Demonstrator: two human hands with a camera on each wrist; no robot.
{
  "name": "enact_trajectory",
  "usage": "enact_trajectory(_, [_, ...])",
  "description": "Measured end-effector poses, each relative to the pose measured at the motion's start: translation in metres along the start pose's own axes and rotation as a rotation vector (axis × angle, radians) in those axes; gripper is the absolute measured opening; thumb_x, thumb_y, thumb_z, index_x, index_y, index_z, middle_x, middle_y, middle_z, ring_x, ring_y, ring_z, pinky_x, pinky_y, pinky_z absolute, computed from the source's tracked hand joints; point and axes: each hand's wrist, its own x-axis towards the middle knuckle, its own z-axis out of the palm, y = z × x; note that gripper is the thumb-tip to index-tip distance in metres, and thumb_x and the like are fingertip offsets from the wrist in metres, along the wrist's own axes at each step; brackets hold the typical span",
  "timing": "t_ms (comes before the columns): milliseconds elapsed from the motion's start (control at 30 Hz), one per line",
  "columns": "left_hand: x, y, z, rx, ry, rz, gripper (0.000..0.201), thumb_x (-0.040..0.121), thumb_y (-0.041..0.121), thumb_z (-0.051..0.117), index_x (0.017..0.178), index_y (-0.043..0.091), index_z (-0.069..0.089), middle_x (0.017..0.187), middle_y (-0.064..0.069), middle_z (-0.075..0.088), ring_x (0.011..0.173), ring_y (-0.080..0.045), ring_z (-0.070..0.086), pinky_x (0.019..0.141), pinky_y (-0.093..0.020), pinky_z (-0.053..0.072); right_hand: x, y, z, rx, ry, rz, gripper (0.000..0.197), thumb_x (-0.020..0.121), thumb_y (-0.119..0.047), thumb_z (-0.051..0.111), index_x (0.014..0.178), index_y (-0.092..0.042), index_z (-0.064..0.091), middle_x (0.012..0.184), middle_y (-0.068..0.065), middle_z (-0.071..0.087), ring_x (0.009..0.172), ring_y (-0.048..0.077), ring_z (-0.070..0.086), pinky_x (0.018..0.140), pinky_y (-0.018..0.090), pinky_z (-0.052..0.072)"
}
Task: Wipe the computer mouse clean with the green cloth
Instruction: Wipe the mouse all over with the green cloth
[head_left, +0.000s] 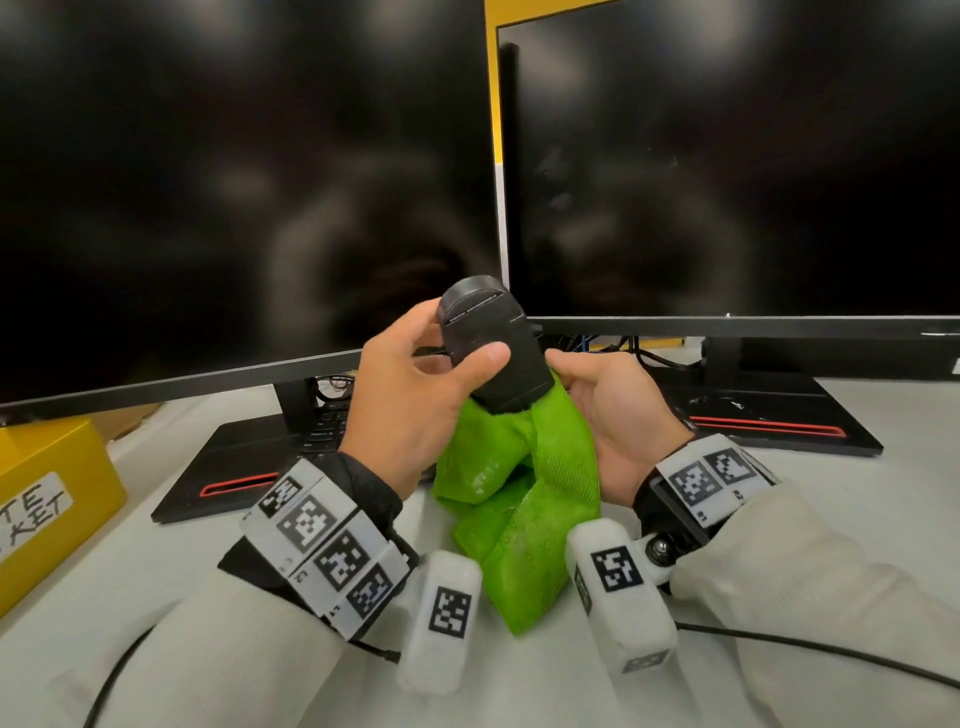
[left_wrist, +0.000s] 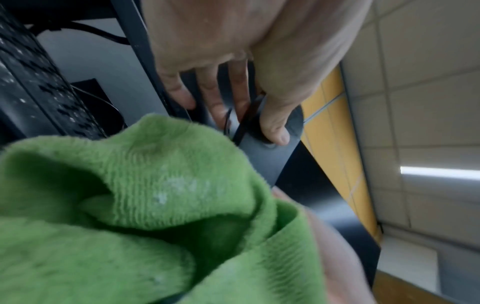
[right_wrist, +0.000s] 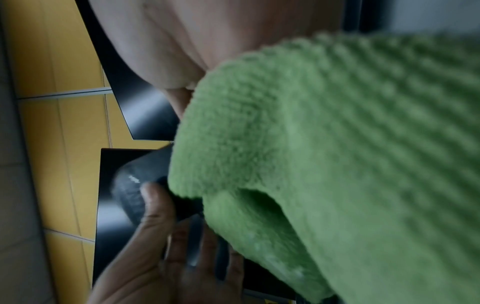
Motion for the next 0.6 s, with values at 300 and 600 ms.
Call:
enact_trajectory(300, [0.002,0.004,-0.003,0.084,0.021,0.126,0.042,0.087,0.008,0.081,0.124,0.026,0.069,0.108,-0.003,0.077,0.099,-0.022,0.074,0.090,-0.039,0.063,-0.003,0.000,0.004,0.050,-0.150,0.026,0.068,0.077,-0.008,0.032,0.141,0.007,0.049,0.145,0.035,0.046,0.132,0.051,0.047,0.113,0.063,0.034])
enact_trajectory(600, [0.003,0.006,-0.003,-0.042,0.117,0.172,0.043,0.093,0.004,0.076,0.134,0.011,0.064,0.112,-0.010,0.076,0.096,-0.012,0.075,0.084,-0.025,0.061,0.011,0.005,-0.005,-0.031,-0.122,0.001,0.075,0.066,0.006,0.025,0.137,0.012,0.049,0.144,0.038,0.045,0.132,0.054,0.047,0.113,0.065,0.034])
